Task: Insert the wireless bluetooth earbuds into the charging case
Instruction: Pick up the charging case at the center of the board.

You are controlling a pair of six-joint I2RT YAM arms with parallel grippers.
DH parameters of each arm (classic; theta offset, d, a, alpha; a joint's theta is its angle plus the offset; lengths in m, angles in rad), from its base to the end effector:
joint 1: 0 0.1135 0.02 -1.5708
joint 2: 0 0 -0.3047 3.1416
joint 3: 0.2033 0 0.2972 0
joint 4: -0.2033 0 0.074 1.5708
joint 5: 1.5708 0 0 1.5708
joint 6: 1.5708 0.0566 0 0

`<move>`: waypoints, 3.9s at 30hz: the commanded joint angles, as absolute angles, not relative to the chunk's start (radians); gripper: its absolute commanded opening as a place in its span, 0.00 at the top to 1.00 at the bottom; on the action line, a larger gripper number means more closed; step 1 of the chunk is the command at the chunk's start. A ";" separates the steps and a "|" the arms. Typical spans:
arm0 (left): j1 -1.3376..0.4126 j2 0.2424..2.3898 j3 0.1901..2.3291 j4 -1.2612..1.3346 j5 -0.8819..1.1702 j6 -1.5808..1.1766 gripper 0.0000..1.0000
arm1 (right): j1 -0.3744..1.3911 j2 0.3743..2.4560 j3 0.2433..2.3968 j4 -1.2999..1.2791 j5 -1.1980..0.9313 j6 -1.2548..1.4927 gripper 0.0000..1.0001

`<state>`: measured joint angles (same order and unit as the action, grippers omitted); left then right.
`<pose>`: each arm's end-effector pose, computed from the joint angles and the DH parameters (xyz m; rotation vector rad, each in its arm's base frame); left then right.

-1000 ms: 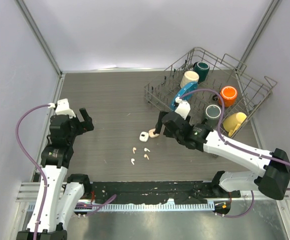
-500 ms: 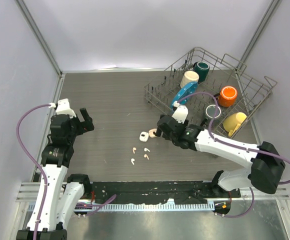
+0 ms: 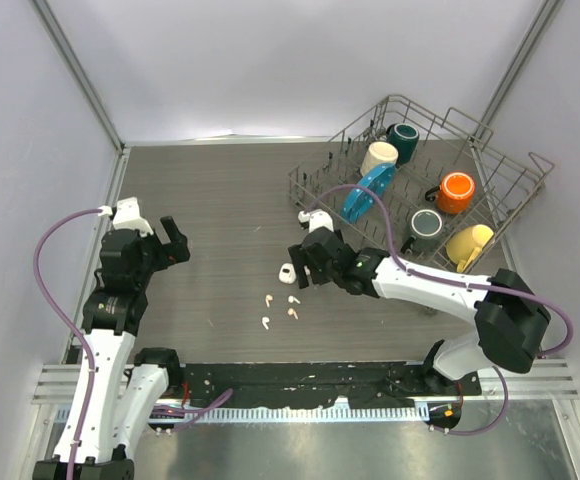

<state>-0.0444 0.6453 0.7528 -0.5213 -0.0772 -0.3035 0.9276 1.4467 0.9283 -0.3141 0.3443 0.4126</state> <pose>0.1790 -0.0036 0.3352 -0.3062 1.9626 -0.1489 0.2255 0.2690 0.2296 -0.4453 2.3115 0.2443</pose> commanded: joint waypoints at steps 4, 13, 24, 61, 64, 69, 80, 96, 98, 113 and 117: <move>-0.043 0.647 0.758 -0.503 -0.054 -0.302 0.00 | 0.931 1.512 1.029 -0.252 0.218 0.434 0.16; -0.043 0.635 0.755 -0.505 -0.052 -0.304 0.00 | 0.966 1.643 1.084 -0.288 0.320 0.722 0.21; -0.043 0.638 0.755 -0.503 -0.051 -0.304 0.00 | 0.983 1.718 1.112 -0.313 0.454 0.917 0.25; -0.043 0.635 0.753 -0.500 -0.049 -0.305 0.00 | 1.040 1.934 1.284 -0.420 0.535 0.922 0.43; -0.043 0.640 0.755 -0.500 -0.048 -0.305 0.00 | 1.048 1.928 1.267 -0.393 0.512 0.852 0.43; -0.043 0.641 0.755 -0.499 -0.043 -0.305 0.00 | 1.052 1.922 1.224 -0.302 0.407 0.631 0.43; -0.043 0.644 0.755 -0.497 -0.041 -0.305 0.00 | 1.051 1.921 1.206 -0.259 0.341 0.357 0.35; -0.043 0.650 0.755 -0.499 -0.051 -0.308 0.00 | 1.051 1.928 1.201 -0.285 0.385 0.459 0.35; -0.043 0.655 0.756 -0.499 -0.051 -0.307 0.00 | 1.051 1.933 1.203 -0.276 0.379 0.459 0.42; -0.043 0.669 0.768 -0.497 -0.005 -0.333 0.00 | 1.051 1.798 1.172 -0.227 0.353 0.361 0.96; -0.043 0.653 0.749 -0.441 0.153 -0.327 0.00 | 1.051 1.677 1.129 -0.187 0.373 0.327 0.99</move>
<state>-0.0444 0.6685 0.7528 -0.5205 0.0017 -0.3191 1.0454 1.8381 1.1549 -0.2554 0.3538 0.3809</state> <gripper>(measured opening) 0.996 0.547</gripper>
